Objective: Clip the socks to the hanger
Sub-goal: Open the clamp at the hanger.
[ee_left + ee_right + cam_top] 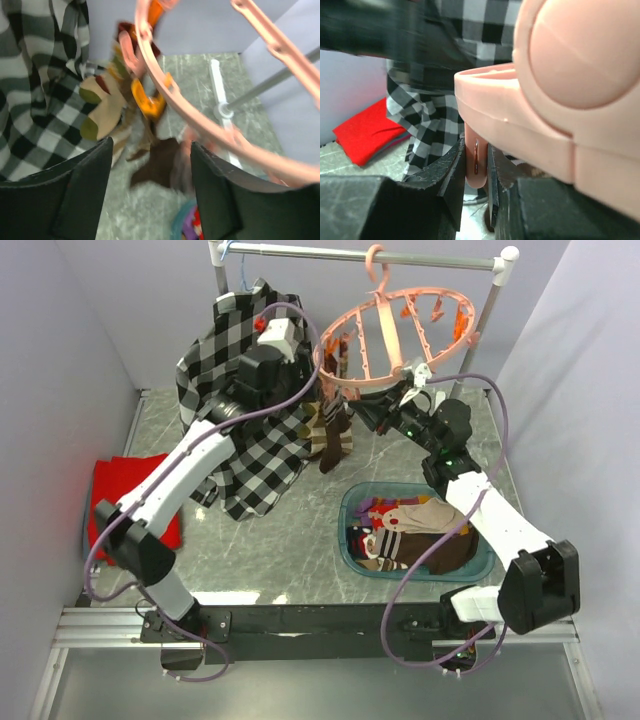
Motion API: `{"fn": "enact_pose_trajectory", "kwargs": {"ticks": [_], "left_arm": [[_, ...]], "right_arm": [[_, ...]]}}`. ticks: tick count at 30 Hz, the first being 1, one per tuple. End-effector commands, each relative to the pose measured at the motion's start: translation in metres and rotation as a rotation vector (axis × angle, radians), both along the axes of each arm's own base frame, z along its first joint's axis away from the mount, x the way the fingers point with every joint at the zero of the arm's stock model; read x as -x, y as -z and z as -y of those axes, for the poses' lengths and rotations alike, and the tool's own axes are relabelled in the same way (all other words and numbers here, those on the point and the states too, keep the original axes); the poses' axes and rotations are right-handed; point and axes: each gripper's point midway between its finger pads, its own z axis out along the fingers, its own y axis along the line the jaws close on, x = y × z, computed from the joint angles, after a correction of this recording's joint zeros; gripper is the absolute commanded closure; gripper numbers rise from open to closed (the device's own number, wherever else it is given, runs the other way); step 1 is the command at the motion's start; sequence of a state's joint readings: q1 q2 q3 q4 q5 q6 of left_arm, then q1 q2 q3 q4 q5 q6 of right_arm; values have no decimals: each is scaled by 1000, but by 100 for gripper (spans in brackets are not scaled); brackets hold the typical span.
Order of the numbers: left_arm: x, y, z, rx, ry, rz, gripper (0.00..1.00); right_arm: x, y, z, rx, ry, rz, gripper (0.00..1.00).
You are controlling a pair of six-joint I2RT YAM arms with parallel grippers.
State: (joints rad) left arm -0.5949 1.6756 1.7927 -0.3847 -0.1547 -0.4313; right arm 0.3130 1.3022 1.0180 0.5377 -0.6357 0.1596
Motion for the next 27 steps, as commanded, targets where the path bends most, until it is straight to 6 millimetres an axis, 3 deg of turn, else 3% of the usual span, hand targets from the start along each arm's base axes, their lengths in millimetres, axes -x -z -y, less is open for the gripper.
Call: {"fn": "enact_pose_trajectory", "kwargs": {"ticks": [1, 5, 10, 17, 22, 27], "left_arm": [[36, -59, -9, 180, 22, 78, 28], [64, -62, 0, 266, 93, 52, 25], [81, -61, 26, 324, 163, 37, 29], [73, -51, 60, 321, 210, -2, 30], [62, -39, 70, 297, 201, -18, 33], [56, -41, 73, 301, 189, -6, 36]], "right_arm": [[-5, 9, -7, -22, -14, -25, 92], [-7, 11, -11, -48, -29, -42, 91], [-8, 16, -16, -59, -50, -59, 91], [-4, 17, -22, -91, -94, -74, 91], [-3, 20, -25, -95, -110, -85, 91], [-4, 25, -27, -87, -116, -94, 91]]}}
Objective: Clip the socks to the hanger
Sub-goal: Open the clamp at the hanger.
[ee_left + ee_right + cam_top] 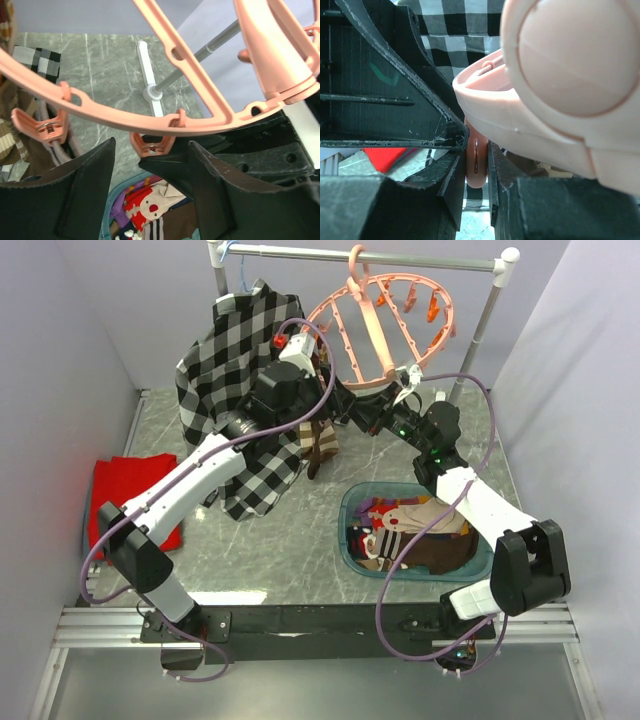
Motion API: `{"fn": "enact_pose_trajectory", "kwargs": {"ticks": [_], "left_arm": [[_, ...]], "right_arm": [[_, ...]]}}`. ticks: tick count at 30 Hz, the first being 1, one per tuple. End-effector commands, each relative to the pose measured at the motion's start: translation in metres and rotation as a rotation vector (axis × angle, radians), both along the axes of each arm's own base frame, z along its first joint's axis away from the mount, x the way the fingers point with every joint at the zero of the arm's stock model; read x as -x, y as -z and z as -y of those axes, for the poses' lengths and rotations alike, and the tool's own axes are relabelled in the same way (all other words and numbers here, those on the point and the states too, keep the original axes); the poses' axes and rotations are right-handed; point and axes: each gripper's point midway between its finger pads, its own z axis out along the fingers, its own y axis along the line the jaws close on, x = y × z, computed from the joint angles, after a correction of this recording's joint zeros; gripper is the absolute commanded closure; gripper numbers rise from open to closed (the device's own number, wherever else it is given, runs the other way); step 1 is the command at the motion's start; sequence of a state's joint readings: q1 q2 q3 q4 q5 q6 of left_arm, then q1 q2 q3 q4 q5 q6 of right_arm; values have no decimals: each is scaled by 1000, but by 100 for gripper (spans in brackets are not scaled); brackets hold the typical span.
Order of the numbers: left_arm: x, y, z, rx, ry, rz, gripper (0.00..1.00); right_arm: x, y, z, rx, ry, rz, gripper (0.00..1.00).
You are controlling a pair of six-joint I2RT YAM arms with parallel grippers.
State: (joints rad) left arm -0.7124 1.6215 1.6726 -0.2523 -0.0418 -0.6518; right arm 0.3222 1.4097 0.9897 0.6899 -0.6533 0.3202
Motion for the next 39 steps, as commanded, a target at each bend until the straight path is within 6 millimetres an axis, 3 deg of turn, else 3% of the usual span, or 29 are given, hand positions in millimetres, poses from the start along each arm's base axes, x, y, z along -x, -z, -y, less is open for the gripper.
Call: {"fn": "enact_pose_trajectory", "kwargs": {"ticks": [1, 11, 18, 23, 26, 27, 33, 37, 38, 39], "left_arm": [[-1, -37, 4, 65, -1, 67, 36], [-12, -29, 9, 62, -28, 44, 49], [-16, -22, 8, 36, -41, 45, 69], [-19, -23, 0, -3, -69, 80, 76], [-19, -27, -3, -11, -77, 100, 83], [-19, -28, -4, -13, -79, 105, 85], [-18, -32, -8, -27, -83, 132, 93], [-17, -33, -10, -34, -84, 143, 94], [-17, -32, -11, -40, -86, 145, 94], [-17, -30, -12, -48, -88, 145, 94]], "right_arm": [[9, 2, -11, 4, -59, 21, 91], [9, 7, -16, 13, -73, 13, 91], [11, 10, -15, 34, -65, 5, 87], [16, 16, -8, 85, -33, -12, 83], [18, 19, -2, 117, -6, -23, 73], [20, 18, 0, 120, 10, -21, 63], [31, 27, 17, 177, 80, -70, 42], [37, 39, 36, 225, 171, -140, 38], [38, 54, 45, 259, 215, -204, 38], [43, 55, 51, 268, 243, -219, 38]]}}
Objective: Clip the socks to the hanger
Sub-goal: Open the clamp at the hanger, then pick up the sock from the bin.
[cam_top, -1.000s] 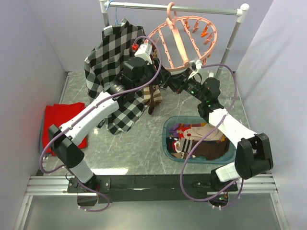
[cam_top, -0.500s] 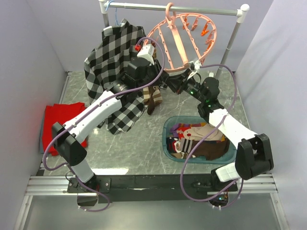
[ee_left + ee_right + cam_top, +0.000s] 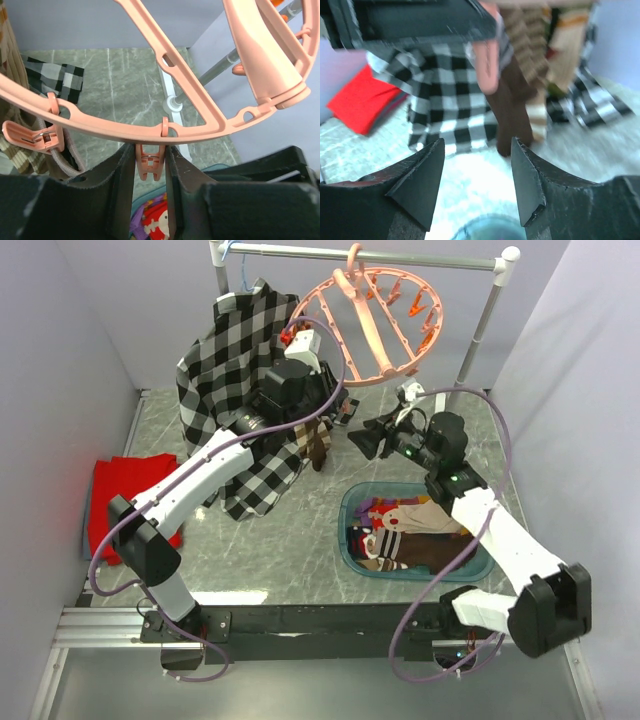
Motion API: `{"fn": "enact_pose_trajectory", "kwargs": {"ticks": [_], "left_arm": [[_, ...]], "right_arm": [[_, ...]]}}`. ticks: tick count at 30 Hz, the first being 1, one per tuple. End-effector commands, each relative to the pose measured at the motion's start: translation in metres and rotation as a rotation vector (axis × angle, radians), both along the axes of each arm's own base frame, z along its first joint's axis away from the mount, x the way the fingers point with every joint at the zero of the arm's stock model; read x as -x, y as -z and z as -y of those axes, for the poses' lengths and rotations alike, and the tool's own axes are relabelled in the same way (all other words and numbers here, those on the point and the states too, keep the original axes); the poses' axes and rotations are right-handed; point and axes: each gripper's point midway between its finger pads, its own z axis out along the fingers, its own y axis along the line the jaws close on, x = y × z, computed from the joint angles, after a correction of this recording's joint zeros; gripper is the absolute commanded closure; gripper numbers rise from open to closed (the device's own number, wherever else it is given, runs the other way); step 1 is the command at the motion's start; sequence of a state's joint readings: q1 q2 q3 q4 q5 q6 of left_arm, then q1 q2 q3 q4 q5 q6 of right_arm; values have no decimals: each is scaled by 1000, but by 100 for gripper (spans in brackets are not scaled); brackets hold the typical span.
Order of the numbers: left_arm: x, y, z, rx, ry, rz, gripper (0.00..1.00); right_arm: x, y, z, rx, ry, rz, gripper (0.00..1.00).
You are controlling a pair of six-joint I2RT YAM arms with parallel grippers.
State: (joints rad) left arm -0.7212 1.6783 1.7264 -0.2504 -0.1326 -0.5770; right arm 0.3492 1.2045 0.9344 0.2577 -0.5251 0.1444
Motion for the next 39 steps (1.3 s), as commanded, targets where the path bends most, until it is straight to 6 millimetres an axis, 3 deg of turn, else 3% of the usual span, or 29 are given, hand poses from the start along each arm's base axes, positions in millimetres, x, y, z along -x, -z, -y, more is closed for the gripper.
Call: {"fn": "enact_pose_trajectory", "kwargs": {"ticks": [1, 2, 4, 5, 8, 14, 20, 29, 39], "left_arm": [[3, -33, -12, 16, -21, 91, 95], [2, -32, -13, 8, -23, 93, 96], [3, -31, -14, -1, -25, 97, 97], [2, -30, -15, -9, -27, 98, 97], [3, -29, -15, -27, -24, 97, 99], [1, -29, -16, -49, -25, 98, 99], [1, -30, -16, -52, -22, 92, 99], [1, -30, -15, -60, -19, 91, 99], [1, -31, -15, -62, -21, 92, 99]], "right_arm": [[13, 24, 31, 95, 156, -111, 38], [17, 46, 44, 136, 220, -188, 38], [27, 62, 58, 163, 281, -257, 38], [37, 81, 66, 206, 304, -333, 38], [61, 112, 79, 308, 323, -444, 39], [91, 145, 89, 534, 280, -558, 43], [118, 181, 82, 665, 283, -766, 46], [134, 197, 67, 703, 308, -868, 52], [126, 233, 68, 741, 351, -909, 57]]}}
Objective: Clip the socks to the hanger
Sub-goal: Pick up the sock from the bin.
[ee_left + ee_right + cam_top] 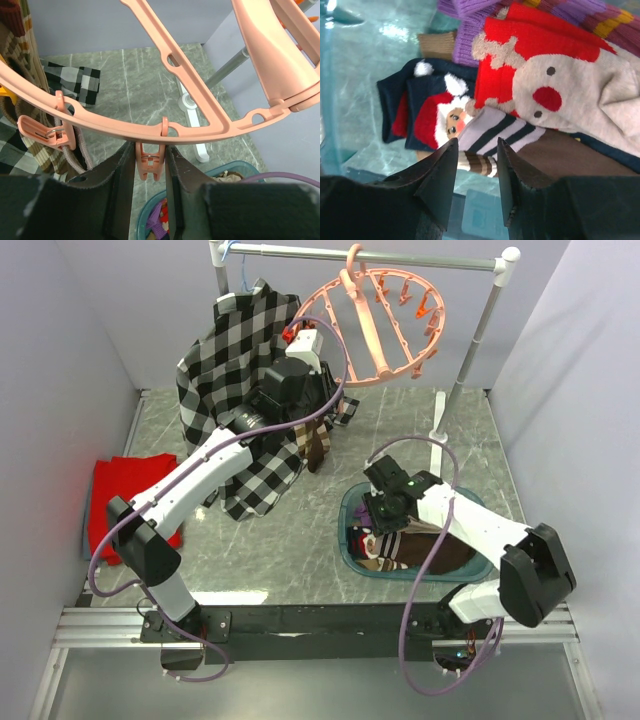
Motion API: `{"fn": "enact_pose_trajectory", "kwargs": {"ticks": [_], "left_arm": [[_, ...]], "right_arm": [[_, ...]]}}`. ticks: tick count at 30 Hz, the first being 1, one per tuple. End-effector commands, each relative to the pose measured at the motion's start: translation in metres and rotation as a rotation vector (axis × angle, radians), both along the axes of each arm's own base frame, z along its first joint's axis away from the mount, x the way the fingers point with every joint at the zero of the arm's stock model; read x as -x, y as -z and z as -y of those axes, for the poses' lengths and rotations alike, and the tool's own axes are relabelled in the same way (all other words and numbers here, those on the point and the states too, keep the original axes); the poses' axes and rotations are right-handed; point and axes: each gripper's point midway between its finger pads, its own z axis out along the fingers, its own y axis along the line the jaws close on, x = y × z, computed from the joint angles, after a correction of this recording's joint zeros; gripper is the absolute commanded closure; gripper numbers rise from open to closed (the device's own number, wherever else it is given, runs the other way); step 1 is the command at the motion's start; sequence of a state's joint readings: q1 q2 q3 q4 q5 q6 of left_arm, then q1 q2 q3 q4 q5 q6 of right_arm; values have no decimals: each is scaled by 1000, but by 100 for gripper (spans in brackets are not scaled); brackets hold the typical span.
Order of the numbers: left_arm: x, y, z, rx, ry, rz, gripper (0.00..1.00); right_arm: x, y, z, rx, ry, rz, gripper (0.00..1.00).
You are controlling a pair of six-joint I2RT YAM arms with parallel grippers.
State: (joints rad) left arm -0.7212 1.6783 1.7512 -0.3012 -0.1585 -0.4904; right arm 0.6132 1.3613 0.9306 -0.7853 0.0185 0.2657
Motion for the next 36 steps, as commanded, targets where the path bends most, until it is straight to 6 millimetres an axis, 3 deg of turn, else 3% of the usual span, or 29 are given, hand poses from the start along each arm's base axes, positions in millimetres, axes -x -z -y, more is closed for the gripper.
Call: {"fn": "enact_pose_trajectory", "kwargs": {"ticks": [1, 8, 13, 20, 23, 30, 36], "left_arm": [[3, -34, -7, 31, -10, 65, 99], [3, -34, -6, 30, -7, 63, 99], [2, -34, -6, 30, -8, 64, 99], [3, -35, -7, 27, -8, 67, 99], [4, -36, -7, 27, -7, 69, 99], [5, -39, -6, 34, 0, 71, 99], [7, -41, -5, 44, 14, 76, 99]], "right_arm": [[-11, 7, -3, 3, 24, 44, 57], [-6, 31, -7, 15, 20, -34, 58], [-5, 35, -3, 40, 34, -49, 59], [-7, 30, 2, 50, 59, -17, 90], [-10, 15, 1, 21, 59, 30, 100], [-20, -31, -4, -48, 43, 138, 100], [-41, -94, -14, -225, 62, 300, 100]]}}
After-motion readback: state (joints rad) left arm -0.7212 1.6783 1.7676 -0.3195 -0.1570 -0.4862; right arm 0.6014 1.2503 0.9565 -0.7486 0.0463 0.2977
